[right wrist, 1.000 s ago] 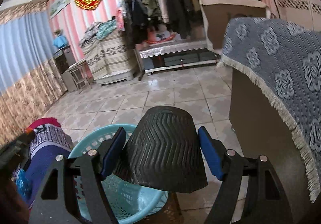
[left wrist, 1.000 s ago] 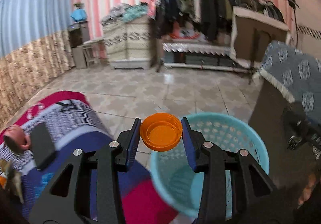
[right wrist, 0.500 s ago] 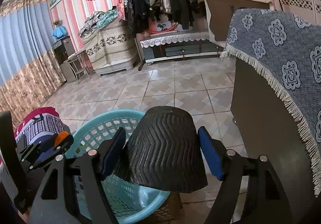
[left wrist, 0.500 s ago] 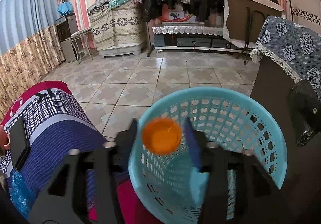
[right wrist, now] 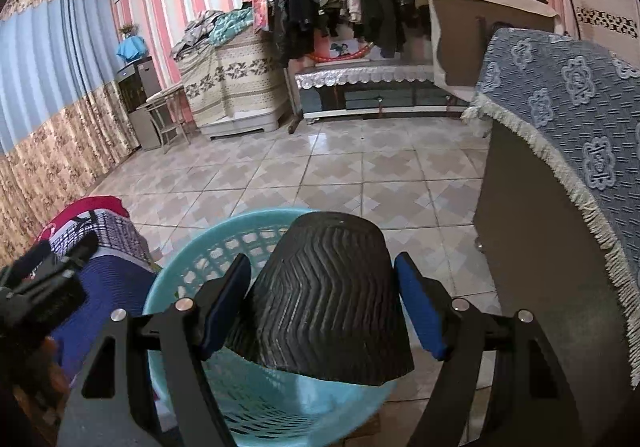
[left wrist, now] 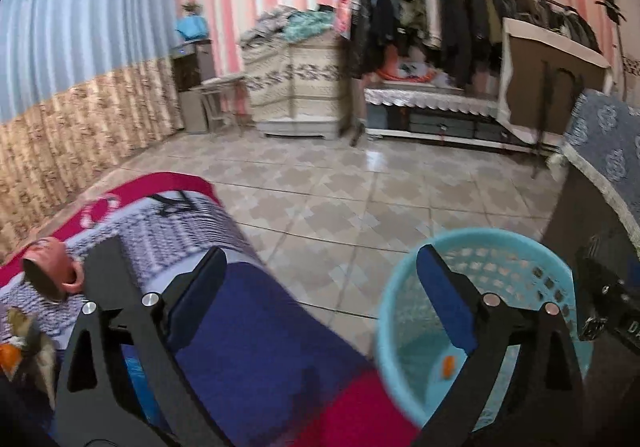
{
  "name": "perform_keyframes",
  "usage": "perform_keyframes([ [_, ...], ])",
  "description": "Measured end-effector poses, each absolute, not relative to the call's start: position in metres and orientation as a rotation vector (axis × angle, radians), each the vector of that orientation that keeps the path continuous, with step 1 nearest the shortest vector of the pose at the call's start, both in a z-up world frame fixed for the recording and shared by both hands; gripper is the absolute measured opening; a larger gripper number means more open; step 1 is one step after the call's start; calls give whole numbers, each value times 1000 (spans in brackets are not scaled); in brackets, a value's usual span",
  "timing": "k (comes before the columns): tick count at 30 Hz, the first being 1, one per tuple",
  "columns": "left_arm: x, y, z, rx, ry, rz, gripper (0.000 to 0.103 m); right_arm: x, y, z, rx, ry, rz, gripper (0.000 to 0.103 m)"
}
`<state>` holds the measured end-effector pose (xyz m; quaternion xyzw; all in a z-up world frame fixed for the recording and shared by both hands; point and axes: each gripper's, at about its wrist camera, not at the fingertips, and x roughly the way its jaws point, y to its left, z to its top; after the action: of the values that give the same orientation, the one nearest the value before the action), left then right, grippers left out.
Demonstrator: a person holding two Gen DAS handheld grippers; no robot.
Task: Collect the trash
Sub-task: 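Carry both items to the blue basket and release them inside, then move both tools back over the bed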
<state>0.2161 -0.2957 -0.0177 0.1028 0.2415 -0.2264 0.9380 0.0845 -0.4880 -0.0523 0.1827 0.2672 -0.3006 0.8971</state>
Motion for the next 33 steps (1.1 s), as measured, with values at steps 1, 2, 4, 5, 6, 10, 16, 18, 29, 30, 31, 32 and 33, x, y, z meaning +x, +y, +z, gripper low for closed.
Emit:
perform_keyframes([
  [1, 218, -289, -16, 206, 487, -446, 93, 90, -485, -53, 375, 556, -620, 73],
  [2, 220, -284, -15, 200, 486, -439, 94, 94, -484, -53, 379, 555, -618, 73],
  [4, 225, -274, -13, 185, 488, -422, 94, 103, -482, -54, 393, 556, -609, 73],
  [5, 226, -271, -13, 180, 489, -418, 94, 107, -481, -55, 395, 556, -604, 73],
  [6, 227, -269, -13, 176, 490, -413, 94, 113, -480, -56, 389, 559, -606, 73],
  [10, 233, -263, -16, 171, 501, -398, 94, 127, -478, -64, 384, 589, -606, 75],
  [16, 237, -256, -23, 165, 514, -391, 94, 129, -468, -60, 304, 591, -632, 89],
  [18, 238, -255, -23, 163, 512, -388, 94, 124, -468, -58, 316, 586, -628, 91],
  [29, 218, -225, -1, 95, 471, -340, 97, 104, -449, -32, 320, 515, -579, 97],
  [30, 214, -221, 4, 94, 459, -328, 97, 102, -444, -29, 312, 506, -564, 97],
  [31, 209, -214, 10, 101, 442, -308, 97, 101, -439, -26, 302, 501, -553, 98],
  [32, 205, -208, 13, 105, 434, -292, 97, 100, -433, -23, 288, 495, -540, 98],
  [33, 199, -199, 18, 103, 425, -271, 97, 99, -428, -21, 279, 492, -529, 98],
])
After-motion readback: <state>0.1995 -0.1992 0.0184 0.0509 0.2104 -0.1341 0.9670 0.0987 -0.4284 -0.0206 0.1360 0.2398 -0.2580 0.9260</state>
